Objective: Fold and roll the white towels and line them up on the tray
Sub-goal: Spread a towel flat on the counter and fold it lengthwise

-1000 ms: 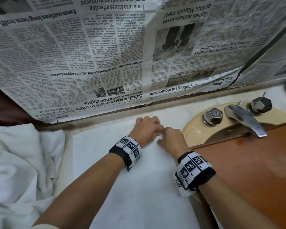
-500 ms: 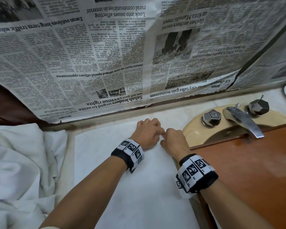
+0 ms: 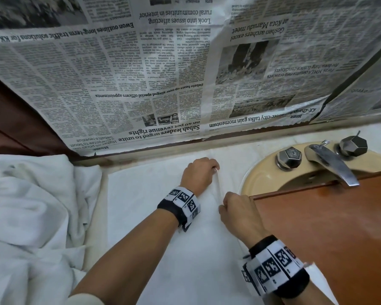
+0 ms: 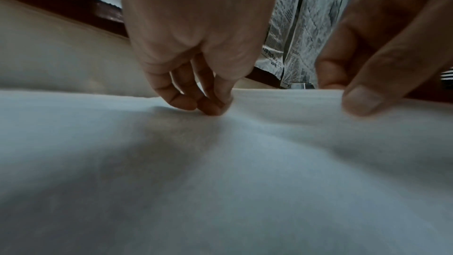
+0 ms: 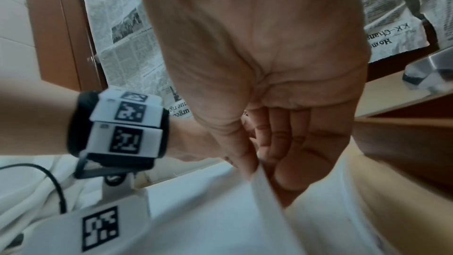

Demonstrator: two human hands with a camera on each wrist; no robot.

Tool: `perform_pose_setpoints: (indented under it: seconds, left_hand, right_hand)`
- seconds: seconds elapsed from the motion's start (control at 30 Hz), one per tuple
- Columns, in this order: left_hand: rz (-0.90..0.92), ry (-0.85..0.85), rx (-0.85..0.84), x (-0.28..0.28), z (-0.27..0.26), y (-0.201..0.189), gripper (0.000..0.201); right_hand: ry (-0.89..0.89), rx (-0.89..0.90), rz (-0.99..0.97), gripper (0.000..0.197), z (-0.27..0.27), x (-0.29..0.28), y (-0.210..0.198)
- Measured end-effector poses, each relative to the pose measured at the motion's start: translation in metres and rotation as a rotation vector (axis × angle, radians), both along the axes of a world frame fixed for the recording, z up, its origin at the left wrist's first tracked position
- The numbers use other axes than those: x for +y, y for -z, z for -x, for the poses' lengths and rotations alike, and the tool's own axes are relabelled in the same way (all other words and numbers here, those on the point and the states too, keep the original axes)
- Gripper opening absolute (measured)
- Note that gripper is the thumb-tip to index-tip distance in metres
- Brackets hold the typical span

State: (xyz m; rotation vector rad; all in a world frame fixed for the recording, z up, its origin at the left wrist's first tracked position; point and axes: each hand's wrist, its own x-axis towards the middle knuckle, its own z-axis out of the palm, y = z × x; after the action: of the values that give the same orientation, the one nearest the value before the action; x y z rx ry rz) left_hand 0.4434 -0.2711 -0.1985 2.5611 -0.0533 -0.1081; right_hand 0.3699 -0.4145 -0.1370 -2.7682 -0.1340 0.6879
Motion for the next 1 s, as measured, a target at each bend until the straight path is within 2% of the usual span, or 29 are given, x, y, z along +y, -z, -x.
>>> perform_pose_setpoints:
  seconds: [0.17, 0.4, 0.5, 0.6, 0.7, 0.87, 1.0]
  left_hand:
    - [-0.052, -0.009, -0.009, -0.023, 0.005, -0.007, 0.026]
    - [0.272, -0.149, -0.051, -0.038, 0.017, -0.042, 0.022]
    - [0.410, -0.258, -0.130, -0.009, 0.034, -0.051, 0.019]
    - [0.455, -0.358, -0.263, 0.044, 0.065, -0.054, 0.017]
    - [0.472, -0.478, -0.331, 0.105, 0.101, -0.049, 0.019]
    - [0.368, -0.682, -0.057, 0.167, 0.150, -0.015, 0.033]
    - [0.297, -0.658, -0.044, 0.177, 0.159, -0.001, 0.039]
  right_hand:
    - [0.098, -0.104, -0.112, 0.015, 0.016, -0.013, -0.017]
    - [0.150, -0.230, -0.197, 0.016, 0.029, -0.021, -0.054]
    - [0.058, -0.249, -0.225, 0.015, 0.040, 0.002, -0.065]
    - [-0.081, -0.226, -0.185, 0.012, 0.049, 0.042, -0.072]
    - [-0.179, -0.168, -0.229, 0.021, 0.065, 0.098, -0.071]
    - [-0.239, -0.024, -0.294, 0.023, 0.101, 0.175, -0.029]
    - [-0.218, 0.020, -0.304, 0.022, 0.118, 0.190, 0.002]
